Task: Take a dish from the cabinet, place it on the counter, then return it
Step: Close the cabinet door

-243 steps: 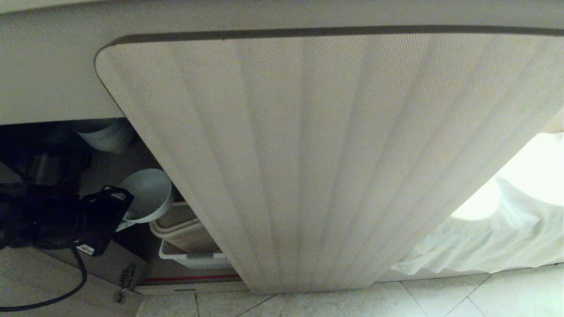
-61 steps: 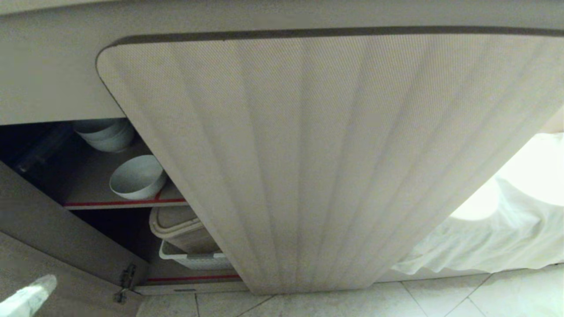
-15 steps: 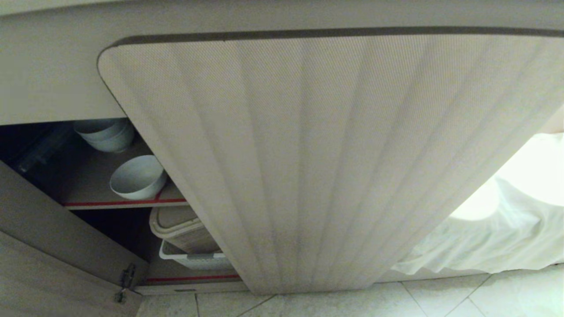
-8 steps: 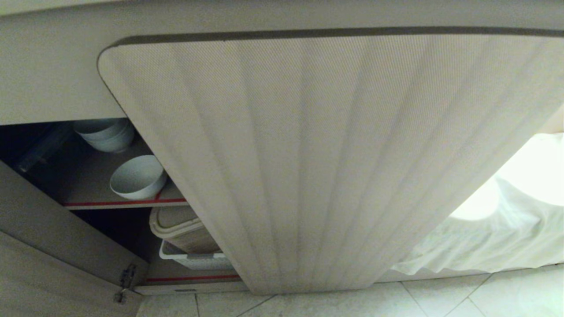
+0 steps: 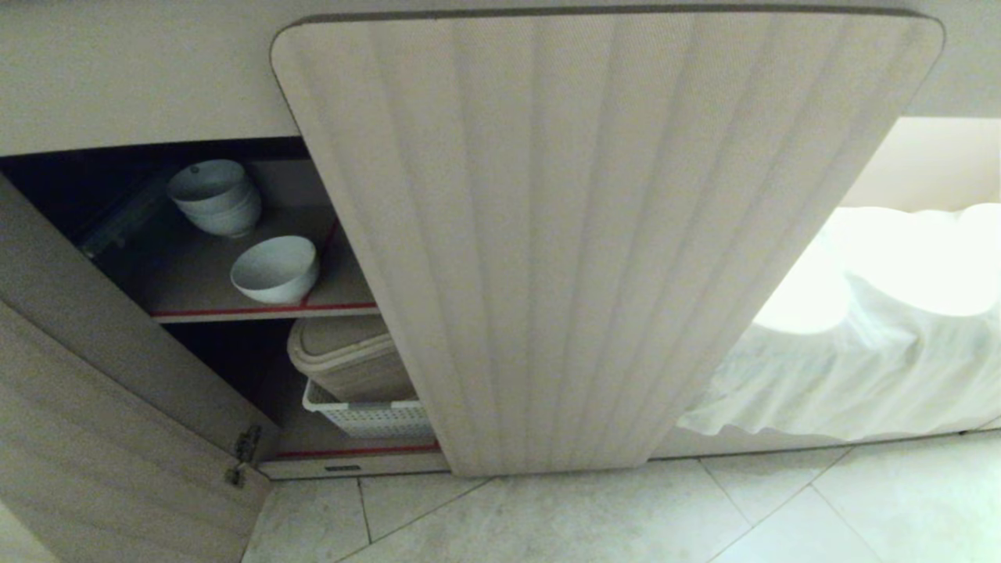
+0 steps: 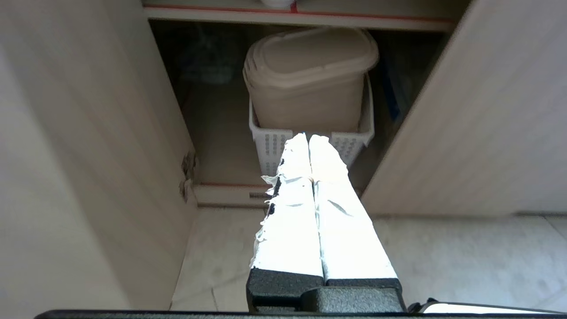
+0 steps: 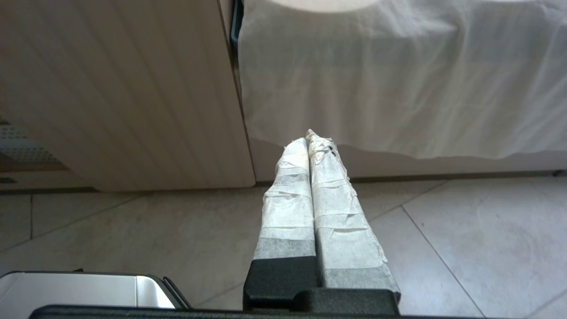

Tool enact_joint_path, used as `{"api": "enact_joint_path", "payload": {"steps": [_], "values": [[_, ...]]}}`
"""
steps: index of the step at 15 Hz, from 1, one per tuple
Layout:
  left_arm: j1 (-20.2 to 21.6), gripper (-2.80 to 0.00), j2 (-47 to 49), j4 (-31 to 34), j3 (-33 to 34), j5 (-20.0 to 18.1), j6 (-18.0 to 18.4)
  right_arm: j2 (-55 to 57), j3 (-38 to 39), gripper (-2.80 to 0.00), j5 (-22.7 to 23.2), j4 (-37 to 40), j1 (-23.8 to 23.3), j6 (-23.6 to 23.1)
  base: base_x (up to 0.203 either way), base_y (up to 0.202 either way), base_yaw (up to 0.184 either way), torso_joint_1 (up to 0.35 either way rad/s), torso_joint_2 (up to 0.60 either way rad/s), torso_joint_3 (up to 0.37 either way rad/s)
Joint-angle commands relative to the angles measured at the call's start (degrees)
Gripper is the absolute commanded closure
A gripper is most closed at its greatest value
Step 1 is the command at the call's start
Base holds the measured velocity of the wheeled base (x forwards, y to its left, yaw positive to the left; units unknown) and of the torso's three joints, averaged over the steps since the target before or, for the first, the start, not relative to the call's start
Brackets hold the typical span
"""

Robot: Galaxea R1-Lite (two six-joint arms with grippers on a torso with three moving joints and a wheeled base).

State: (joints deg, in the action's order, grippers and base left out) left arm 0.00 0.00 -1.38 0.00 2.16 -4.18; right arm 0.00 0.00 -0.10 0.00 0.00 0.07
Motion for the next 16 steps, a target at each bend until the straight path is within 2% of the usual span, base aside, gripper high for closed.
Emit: {"api": "enact_joint_path", "payload": {"steps": [1,16], "values": [[0.00,0.00,0.00,-0.03,0.00,0.03,-0.04,0.00,0.00,0.00,0.01,0.00,0.00,-0.07,-0.191,0.000,0.001,0.002,0.00,0.002],[0.00,0.00,0.00,-0.03,0.00,0.03,-0.04,0.00,0.00,0.00,0.01,0.00,0.00,0.01,-0.193,0.000,0.000,0.002,0.00,0.003]]}}
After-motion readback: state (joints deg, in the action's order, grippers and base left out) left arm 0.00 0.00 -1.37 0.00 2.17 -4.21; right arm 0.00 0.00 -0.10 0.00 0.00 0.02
